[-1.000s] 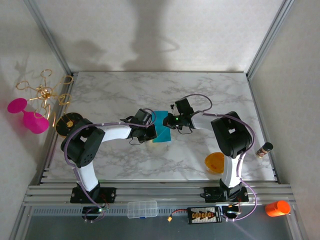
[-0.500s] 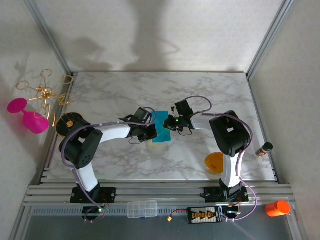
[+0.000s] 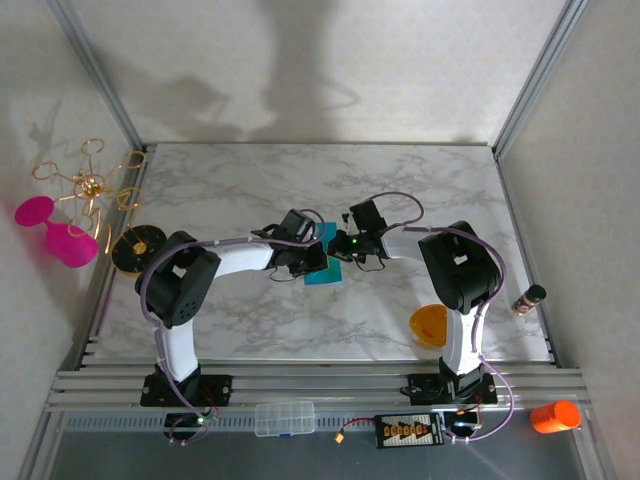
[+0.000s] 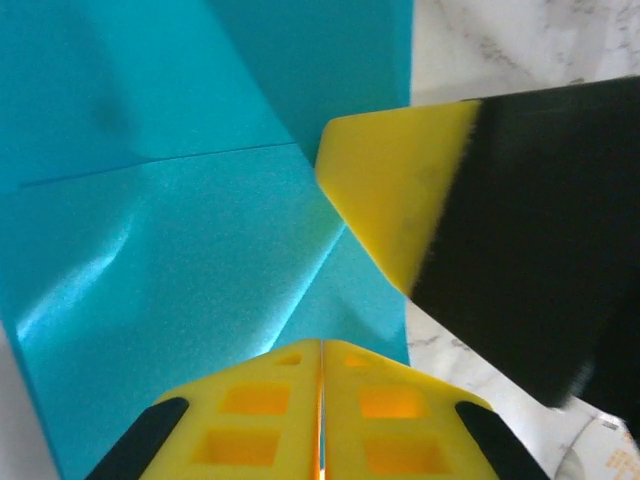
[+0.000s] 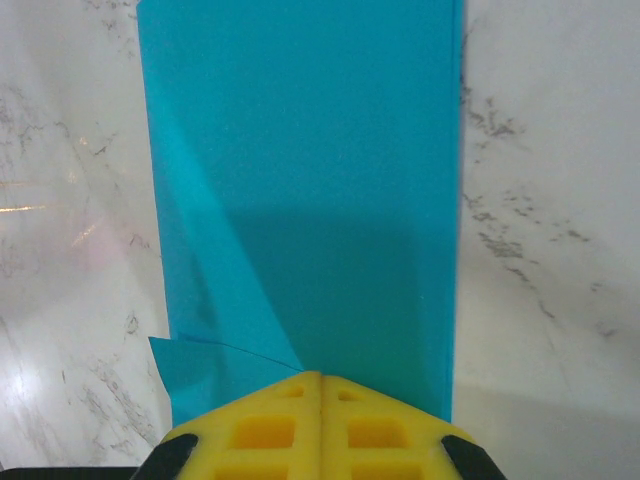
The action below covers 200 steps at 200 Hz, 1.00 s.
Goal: Fold a paper plane with a square sheet of paper (pick it up from the middle)
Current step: Fold the triangle a second time at the center of the table.
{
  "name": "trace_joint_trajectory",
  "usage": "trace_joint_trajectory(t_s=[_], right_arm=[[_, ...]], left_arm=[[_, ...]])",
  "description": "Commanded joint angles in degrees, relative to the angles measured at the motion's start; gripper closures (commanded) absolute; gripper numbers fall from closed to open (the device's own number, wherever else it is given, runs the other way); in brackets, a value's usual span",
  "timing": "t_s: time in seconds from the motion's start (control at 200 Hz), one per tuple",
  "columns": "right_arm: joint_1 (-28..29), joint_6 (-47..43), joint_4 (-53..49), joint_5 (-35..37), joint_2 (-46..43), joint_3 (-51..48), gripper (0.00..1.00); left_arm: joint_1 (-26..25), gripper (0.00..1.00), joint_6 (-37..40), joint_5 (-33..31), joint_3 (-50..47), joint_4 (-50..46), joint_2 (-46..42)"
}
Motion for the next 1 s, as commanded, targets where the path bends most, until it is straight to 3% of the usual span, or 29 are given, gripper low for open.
trace_joint_trajectory(t_s=[0.0,0.576,0.996], right_arm=[[-0.05,-0.47,-4.05,3.13,2.8,-1.75,0.99],[0.85,-1.29,-0.22,-3.37,-3.51,-1.81,0.98],[0.88,0.63,-3.86,2.13,1.31,-2.16,0.99]], left_arm=[[-0.35,0.91,0.96,-0.43,1.5,-0.03,1.63],[-0.35,0.95,0.87,-1.74,-2.45,0.59,1.81],[-0.27,0.93,-0.31,-0.69,-0.73,2.55,-2.5]])
